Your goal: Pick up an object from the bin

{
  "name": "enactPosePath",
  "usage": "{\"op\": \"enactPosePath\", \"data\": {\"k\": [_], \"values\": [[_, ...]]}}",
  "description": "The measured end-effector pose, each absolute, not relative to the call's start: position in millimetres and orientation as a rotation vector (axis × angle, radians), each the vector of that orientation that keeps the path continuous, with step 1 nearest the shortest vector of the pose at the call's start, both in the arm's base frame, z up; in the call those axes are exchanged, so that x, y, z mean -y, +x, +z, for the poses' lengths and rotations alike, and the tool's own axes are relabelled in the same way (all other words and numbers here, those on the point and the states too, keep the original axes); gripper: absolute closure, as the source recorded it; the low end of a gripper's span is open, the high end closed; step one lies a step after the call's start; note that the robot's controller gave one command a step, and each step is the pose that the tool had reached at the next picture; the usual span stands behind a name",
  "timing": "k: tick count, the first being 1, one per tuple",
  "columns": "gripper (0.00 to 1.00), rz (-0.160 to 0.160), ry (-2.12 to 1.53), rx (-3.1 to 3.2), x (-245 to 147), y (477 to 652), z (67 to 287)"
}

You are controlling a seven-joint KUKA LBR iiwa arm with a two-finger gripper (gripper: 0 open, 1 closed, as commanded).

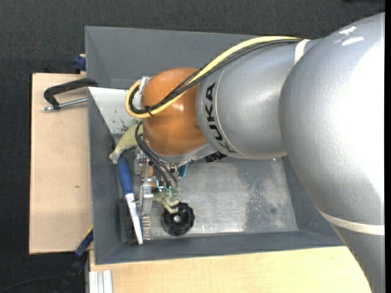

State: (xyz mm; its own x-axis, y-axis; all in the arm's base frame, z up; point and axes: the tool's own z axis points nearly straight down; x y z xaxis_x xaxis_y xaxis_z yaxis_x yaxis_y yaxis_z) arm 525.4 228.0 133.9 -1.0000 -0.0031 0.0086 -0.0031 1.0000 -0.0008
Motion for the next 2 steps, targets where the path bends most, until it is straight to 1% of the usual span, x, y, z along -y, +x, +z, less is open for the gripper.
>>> {"op": "enactPosePath", "data": {"k": [1,2], "values": [[0.00,-0.001,0.414,3.115,-154,498.4,89],[0.00,-0.002,1.312,2.856,-125,497.6,72]]}}
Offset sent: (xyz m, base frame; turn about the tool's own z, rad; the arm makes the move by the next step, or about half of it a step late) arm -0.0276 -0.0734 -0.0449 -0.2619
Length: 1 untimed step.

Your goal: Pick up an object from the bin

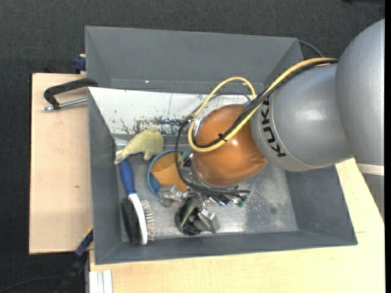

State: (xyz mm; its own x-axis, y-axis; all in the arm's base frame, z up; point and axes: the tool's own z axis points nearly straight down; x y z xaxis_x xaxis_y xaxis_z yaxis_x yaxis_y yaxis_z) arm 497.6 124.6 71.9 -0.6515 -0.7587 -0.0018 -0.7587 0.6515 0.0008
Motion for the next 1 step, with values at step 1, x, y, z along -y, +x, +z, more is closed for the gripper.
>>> {"op": "enactPosePath", "data": {"k": [1], "values": [[1.00,0.000,-1.310,-2.859,-123.8,497.3,73.8]]}}
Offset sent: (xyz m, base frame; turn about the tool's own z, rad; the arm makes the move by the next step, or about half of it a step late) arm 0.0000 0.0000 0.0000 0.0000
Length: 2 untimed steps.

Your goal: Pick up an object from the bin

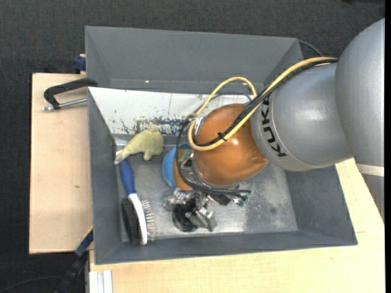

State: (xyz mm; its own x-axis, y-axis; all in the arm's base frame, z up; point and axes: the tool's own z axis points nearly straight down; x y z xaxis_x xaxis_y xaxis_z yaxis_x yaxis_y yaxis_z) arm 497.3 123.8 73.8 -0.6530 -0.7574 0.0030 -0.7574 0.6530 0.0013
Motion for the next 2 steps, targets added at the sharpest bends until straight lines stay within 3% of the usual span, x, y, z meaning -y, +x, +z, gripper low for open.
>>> {"op": "enactPosePath", "data": {"k": [1,2], "values": [[1.00,0.002,1.823,2.570,-101,523.2,178],[1.00,0.004,2.069,2.378,-93,573.0,214]]}}
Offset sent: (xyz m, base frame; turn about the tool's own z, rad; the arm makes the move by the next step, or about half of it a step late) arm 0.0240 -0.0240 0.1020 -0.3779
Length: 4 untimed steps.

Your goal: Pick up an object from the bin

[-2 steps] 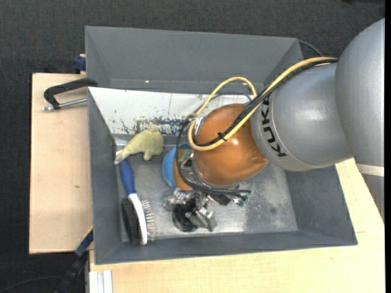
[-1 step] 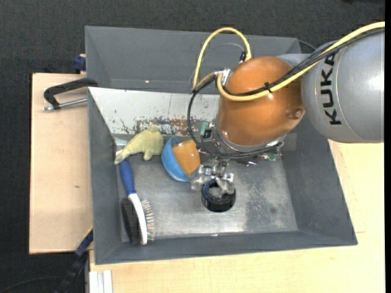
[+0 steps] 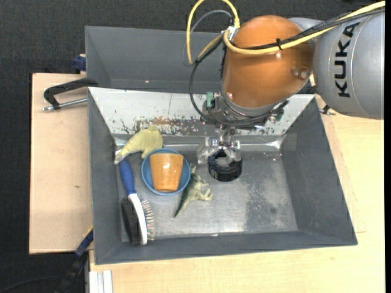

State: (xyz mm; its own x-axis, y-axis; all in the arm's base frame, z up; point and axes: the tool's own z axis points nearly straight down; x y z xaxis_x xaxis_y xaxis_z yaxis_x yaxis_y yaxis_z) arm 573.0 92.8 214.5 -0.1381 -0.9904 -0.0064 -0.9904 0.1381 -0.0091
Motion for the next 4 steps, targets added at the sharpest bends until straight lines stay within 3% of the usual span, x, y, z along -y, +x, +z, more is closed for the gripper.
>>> {"op": "enactPosePath", "data": {"k": [1,2,3,4], "values": [[0.00,0.000,-2.059,-2.364,-93,571.9,214],[0.00,0.008,-2.014,-2.414,-107,587.0,146],[0.00,0.005,-2.532,-1.860,-105,599.5,85],[1.00,-0.006,-2.520,-1.854,-107,603.2,91]]}}
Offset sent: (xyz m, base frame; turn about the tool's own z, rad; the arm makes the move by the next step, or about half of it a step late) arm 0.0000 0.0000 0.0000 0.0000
